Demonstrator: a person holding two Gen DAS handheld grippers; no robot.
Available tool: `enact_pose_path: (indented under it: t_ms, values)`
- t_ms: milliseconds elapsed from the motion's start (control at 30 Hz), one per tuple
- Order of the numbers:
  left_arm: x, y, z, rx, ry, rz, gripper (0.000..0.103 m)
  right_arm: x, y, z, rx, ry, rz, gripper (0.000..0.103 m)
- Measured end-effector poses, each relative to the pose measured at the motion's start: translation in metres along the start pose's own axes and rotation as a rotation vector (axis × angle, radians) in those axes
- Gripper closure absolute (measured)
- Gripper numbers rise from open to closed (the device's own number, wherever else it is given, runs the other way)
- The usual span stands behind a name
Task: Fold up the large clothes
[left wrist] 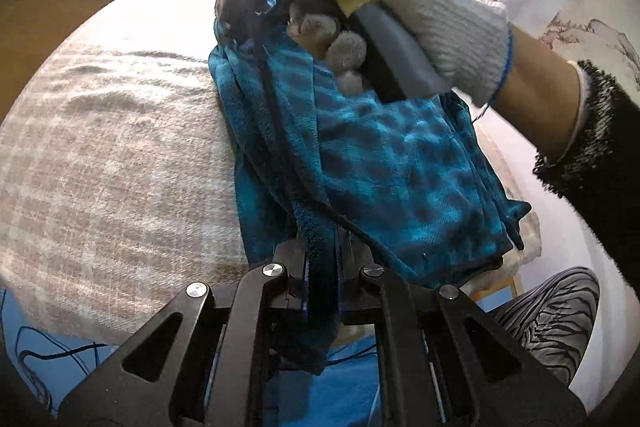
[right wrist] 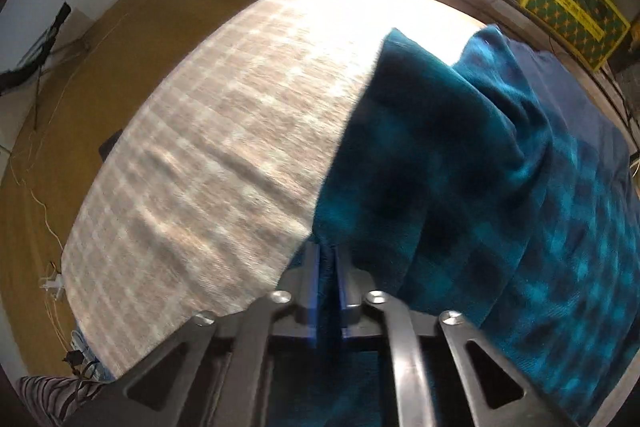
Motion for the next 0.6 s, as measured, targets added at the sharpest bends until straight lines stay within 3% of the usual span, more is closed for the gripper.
enact_pose_path:
  t_ms: [300,433,500,533,600]
  values:
    - [0.001,0.001,-0.046,0.011,0.133,-0.017,0.096,-0.027,-0.072,-0.065,0.266,0.155,-0.282,0.103]
    - [0.0,0.003,-0.073,0.002,0.211,-0.019,0.096,-0.046,-0.088,-0.096,0.316,0.216,-0.334,0.103]
    - [-0.003,0.007,-0.082,0.012,0.253,-0.017,0.096,-0.053,-0.095,-0.1,0.323,0.176,-0.346,0.101]
    - [-0.005,0.009,-0.088,0.017,0.275,-0.015,0.096,-0.052,-0.096,-0.098,0.312,0.163,-0.342,0.096]
    - [-0.007,0.012,-0.093,0.023,0.296,-0.013,0.096,-0.048,-0.098,-0.088,0.304,0.127,-0.315,0.069]
Point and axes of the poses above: each gripper's, at about its wrist camera, not at the fingertips, and y roughly the way its jaws point, z to its left, x to its top, the point moved 5 cm from there along y, roughly the way its jaws point, and after that the axes turned 10 degrees about x, right-handed, at the moved point
